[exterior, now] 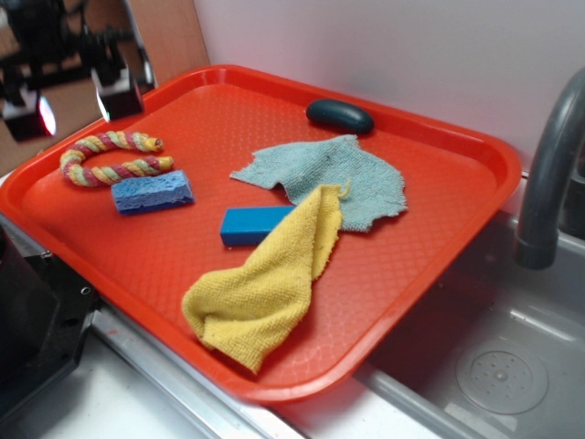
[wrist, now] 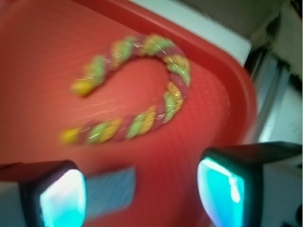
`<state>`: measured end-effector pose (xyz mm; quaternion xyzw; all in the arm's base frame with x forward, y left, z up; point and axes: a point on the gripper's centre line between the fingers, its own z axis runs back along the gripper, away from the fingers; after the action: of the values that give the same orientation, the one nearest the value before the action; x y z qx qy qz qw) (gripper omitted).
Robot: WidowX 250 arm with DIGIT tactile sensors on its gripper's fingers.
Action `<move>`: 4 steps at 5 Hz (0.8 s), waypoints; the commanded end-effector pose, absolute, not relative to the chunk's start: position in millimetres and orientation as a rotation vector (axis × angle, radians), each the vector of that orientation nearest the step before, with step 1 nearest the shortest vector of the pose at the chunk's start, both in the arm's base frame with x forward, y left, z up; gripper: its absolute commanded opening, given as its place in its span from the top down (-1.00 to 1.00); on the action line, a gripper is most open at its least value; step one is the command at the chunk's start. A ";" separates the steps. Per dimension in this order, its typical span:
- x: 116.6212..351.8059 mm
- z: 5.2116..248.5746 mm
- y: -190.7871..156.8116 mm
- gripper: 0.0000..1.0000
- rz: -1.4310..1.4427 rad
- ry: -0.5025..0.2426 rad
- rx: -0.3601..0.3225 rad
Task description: Grab the multicolored rope.
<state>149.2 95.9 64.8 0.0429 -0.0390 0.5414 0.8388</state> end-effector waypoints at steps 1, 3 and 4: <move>127.8 32.3 129.7 -1.00 1.382 -0.121 0.146; 155.1 -4.6 143.0 -1.00 1.237 -0.052 0.238; 156.7 -9.4 144.0 1.00 1.235 -0.035 0.247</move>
<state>180.9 146.6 3.5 0.1098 -0.0608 0.5809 0.8042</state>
